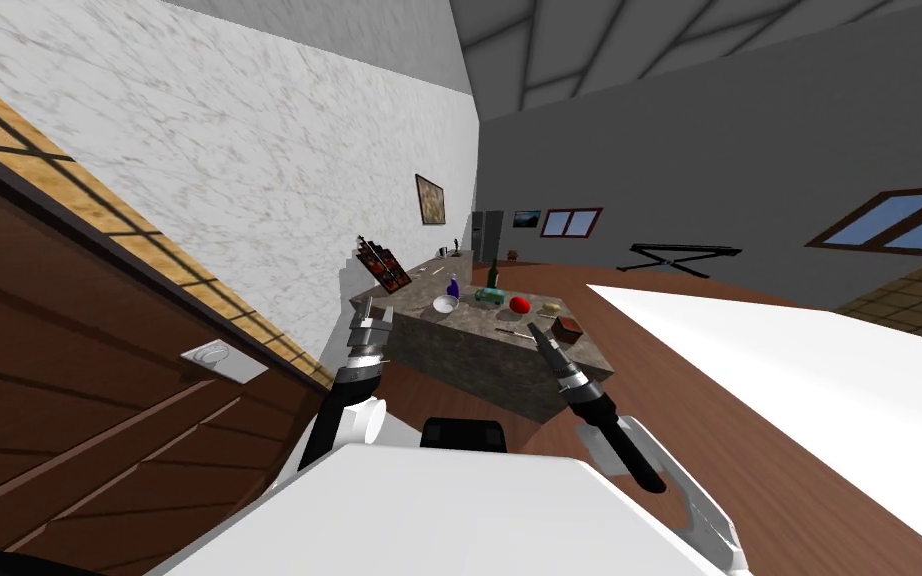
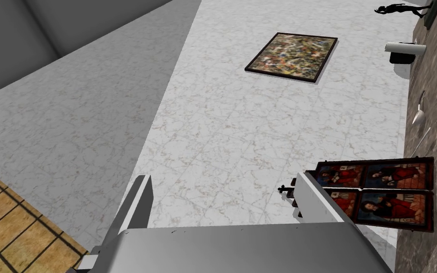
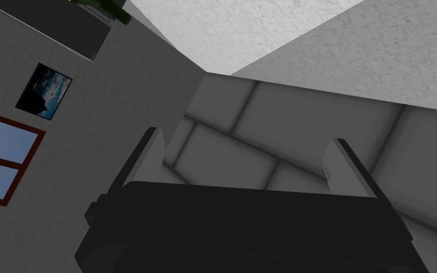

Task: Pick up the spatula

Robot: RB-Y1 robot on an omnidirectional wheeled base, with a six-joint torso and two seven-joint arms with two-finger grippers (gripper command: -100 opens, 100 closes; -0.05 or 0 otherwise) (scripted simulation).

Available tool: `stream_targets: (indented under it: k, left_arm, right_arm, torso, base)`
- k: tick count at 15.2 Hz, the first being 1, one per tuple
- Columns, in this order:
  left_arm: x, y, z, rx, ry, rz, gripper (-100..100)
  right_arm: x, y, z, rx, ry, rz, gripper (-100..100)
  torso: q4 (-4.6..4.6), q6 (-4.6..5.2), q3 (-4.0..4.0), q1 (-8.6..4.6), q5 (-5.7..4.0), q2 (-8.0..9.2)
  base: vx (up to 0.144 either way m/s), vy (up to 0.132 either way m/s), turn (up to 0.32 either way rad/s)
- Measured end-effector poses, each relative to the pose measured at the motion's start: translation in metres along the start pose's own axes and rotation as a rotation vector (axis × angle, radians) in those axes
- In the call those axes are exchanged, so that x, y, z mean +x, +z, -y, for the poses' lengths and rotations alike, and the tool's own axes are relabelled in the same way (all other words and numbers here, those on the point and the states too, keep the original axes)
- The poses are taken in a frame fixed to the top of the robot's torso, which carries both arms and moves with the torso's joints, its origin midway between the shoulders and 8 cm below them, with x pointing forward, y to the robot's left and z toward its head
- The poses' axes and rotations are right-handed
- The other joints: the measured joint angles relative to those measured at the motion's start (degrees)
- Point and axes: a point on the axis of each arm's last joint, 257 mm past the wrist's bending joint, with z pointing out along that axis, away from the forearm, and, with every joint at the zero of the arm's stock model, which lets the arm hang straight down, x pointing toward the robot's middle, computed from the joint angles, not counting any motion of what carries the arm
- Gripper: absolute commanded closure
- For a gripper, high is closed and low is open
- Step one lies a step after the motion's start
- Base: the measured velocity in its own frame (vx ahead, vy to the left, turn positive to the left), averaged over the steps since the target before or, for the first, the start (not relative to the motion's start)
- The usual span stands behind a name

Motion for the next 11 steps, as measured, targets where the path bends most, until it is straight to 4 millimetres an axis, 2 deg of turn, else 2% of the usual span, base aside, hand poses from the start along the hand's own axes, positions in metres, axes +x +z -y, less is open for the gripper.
stream_targets:
  k: [6,11]
  left_arm:
    - [0.0,0.0,0.0,0.0,0.0,0.0,0]
    - [0.0,0.0,0.0,0.0,0.0,0.0,0]
  right_arm:
    - [0.024,-0.013,0.023,0.016,-0.09,-0.152,-100]
    - [0.04,-0.032,0.048,0.034,-0.175,-0.294,-100]
  torso:
    - [0.0,-0.01,-0.01,-0.02,0.0,-0.02]
    - [-0.01,-0.01,-0.03,-0.02,-0.01,-0.06]
  base:
    - [0.028,-0.008,0.138]
    - [0.029,-0.007,0.157]
